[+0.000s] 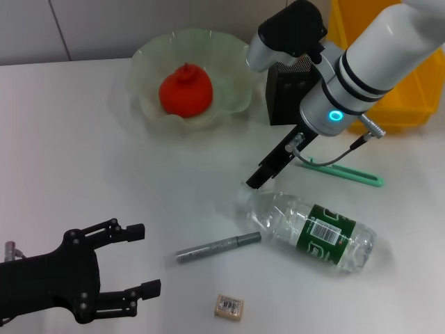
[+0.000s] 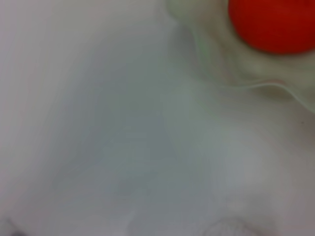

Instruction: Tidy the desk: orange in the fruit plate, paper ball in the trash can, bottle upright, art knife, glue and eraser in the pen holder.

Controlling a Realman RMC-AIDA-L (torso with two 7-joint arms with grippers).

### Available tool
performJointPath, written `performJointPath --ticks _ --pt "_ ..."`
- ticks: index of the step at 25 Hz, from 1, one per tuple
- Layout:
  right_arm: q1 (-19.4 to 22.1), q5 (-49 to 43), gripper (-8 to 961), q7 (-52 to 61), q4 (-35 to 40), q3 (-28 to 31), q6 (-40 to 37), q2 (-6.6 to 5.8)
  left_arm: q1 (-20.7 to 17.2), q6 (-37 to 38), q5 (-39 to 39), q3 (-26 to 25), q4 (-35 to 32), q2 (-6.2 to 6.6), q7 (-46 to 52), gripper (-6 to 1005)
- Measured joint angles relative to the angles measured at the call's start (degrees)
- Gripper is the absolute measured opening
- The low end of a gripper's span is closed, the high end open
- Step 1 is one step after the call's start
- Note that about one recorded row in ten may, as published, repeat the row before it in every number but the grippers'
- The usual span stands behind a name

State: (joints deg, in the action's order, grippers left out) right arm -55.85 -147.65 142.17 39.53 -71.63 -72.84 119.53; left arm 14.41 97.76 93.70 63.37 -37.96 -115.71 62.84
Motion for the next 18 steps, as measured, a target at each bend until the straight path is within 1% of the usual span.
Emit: performJointPath --ticks 1,6,10,11,12,13,15,16,17,18 --pt "0.0 0.0 754 -0.3 -0.2 0.0 0.0 0.0 0.0 0.0 0.0 0.0 0.0 -0.01 0.0 847" --pt "0.2 0.0 584 -0.4 -0.2 0.1 -0.3 0.0 0.0 -0.1 0.0 0.0 0.0 -0.03 0.0 846" --pt "0.7 0.0 422 -0.4 0.8 0.2 -0.8 -0.05 0.1 -0.1 0.0 -0.2 0.0 -0.05 0.0 845" --pt "1.7 -0.1 382 -0.4 3.3 0.2 -2.2 -0.2 0.1 -0.1 0.0 -0.2 0.0 -0.05 0.0 845" --pt "1.7 -0.1 373 -0.4 3.3 0.2 -2.2 -0.2 0.1 -0.1 0.0 -0.2 0.0 -0.05 0.0 845" --pt "2.3 -0.2 363 -0.3 4.9 0.2 -3.3 -0.29 0.1 -0.1 0.0 -0.2 0.0 -0.05 0.0 845" --pt "4.3 -0.4 344 0.2 10.3 0.5 -6.4 -0.43 0.1 -0.1 0.0 -0.2 0.0 -0.05 0.0 844" --pt "7.0 -0.9 335 1.5 17.0 0.8 -10.0 -0.7 0.1 -0.1 0.0 -0.2 0.0 -0.01 0.0 844" --pt "7.0 -0.9 334 1.5 17.0 0.8 -10.0 -0.7 0.1 -0.1 0.0 -0.2 0.0 -0.01 0.0 844" --pt "8.4 -1.5 333 2.3 20.6 0.8 -12.0 -0.78 0.0 -0.1 0.0 -0.2 0.0 0.04 0.0 844"
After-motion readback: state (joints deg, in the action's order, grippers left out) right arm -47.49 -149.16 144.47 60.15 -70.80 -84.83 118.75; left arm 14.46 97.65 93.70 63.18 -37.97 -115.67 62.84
